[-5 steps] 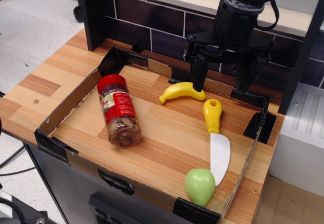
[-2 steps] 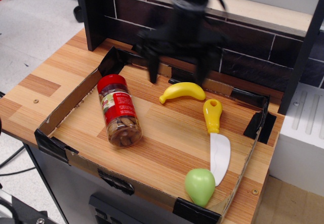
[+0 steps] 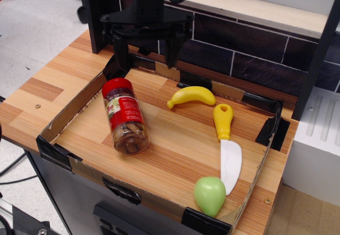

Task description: Upright basil bottle

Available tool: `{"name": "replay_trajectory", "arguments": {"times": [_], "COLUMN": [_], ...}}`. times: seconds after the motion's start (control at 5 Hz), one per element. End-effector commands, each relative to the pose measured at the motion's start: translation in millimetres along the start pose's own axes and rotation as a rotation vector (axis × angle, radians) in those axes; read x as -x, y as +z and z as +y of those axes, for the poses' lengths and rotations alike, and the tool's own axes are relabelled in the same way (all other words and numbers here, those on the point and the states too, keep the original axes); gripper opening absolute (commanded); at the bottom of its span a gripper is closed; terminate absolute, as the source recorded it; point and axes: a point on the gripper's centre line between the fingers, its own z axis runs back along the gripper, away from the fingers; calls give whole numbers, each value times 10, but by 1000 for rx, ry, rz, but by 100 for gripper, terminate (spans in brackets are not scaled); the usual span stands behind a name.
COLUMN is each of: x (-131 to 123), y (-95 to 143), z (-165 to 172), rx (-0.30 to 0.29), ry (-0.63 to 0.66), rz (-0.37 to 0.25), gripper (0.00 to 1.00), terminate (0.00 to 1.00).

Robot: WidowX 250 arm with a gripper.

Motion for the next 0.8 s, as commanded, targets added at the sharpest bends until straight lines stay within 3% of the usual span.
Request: {"name": "replay_trajectory", "arguments": {"times": [0.0, 0.2, 0.6], "x": [-269, -371, -329], "y": [-25, -205, -471], "z": [222, 294, 285], "rx": [28, 13, 7], "ry": [53, 57, 42], "rz": [-7, -34, -16], "gripper": [100, 100, 100], "terminate": [0, 0, 0]}}
